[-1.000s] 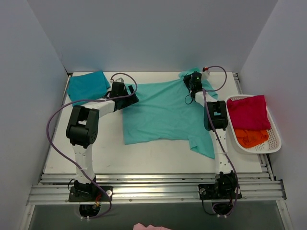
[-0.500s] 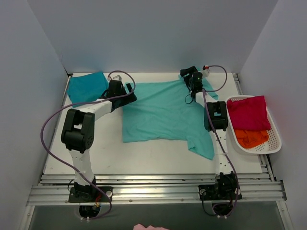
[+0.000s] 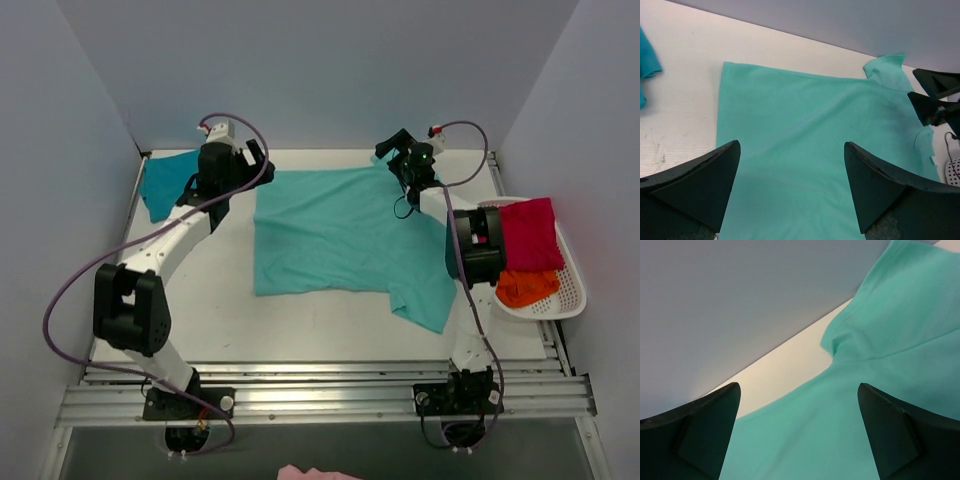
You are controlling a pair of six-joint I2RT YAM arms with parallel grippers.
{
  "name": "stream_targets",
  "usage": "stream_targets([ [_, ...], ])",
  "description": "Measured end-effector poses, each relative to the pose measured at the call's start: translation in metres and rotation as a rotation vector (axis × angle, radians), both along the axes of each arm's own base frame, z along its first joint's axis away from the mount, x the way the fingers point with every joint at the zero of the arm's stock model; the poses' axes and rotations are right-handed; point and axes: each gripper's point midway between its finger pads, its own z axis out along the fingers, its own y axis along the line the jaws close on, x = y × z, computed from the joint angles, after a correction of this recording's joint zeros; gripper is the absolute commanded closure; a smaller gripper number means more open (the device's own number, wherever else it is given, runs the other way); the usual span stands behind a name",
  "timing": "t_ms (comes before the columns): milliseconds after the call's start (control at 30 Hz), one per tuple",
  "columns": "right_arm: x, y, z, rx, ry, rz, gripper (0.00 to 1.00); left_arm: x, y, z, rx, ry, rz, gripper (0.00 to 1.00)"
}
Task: Fold and stack the t-shirts
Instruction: Flatten out the tshirt
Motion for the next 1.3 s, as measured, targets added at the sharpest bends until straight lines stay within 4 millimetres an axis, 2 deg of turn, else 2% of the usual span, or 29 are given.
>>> stream_targets([
  [100,-0.036,0.001,0.052,-0.024,-0.029,-0.007,0.0,-0.017,0.007,0.009,-0.006,-0.019,0.01,0.06],
  [167,-0.068,-0.003,0.087,-0.043,-0.053,-0.035,0.0,-0.04,0.01,0.004,-0.015,-0.009,0.011,0.06],
  [233,-0.107,-0.01,0.122,-0.059,-0.086,-0.081,0.0,-0.066,0.009,-0.007,-0.022,0.016,0.007,0.06],
  [300,-0.146,-0.018,0.141,-0.068,-0.101,-0.126,0.0,-0.091,-0.001,-0.022,-0.032,0.039,-0.011,0.06],
  [333,-0.169,-0.023,0.143,-0.067,-0.096,-0.154,0.0,-0.106,-0.009,-0.032,-0.033,0.056,-0.028,0.06],
  [433,-0.232,-0.038,0.132,-0.061,-0.077,-0.224,0.0,-0.144,-0.037,-0.065,-0.022,0.117,-0.094,0.06],
  [500,-0.269,-0.045,0.103,-0.066,-0.023,-0.253,0.0,-0.166,-0.053,-0.088,-0.011,0.161,-0.135,0.06],
  [567,-0.301,-0.051,0.066,-0.085,0.058,-0.269,0.01,-0.184,-0.059,-0.111,-0.003,0.202,-0.153,0.06],
  [633,-0.325,-0.056,0.038,-0.109,0.127,-0.274,0.01,-0.193,-0.059,-0.129,0.01,0.237,-0.147,0.06],
  [667,-0.335,-0.058,0.03,-0.116,0.148,-0.274,0.01,-0.196,-0.06,-0.136,0.015,0.25,-0.145,0.06],
  [733,-0.346,-0.062,0.029,-0.117,0.157,-0.281,0.01,-0.197,-0.064,-0.148,0.025,0.271,-0.141,0.06],
  [1000,-0.353,-0.065,0.065,-0.091,0.083,-0.287,0.0,-0.194,-0.067,-0.184,0.061,0.322,-0.102,0.06],
  [1067,-0.354,-0.065,0.067,-0.092,0.08,-0.285,0.0,-0.195,-0.063,-0.194,0.081,0.344,-0.084,0.06],
  [1200,-0.356,-0.066,0.063,-0.106,0.097,-0.282,0.0,-0.191,-0.053,-0.196,0.109,0.343,-0.024,0.06],
  [1300,-0.357,-0.066,0.062,-0.11,0.101,-0.282,0.0,-0.191,-0.037,-0.198,0.153,0.353,0.032,0.06],
])
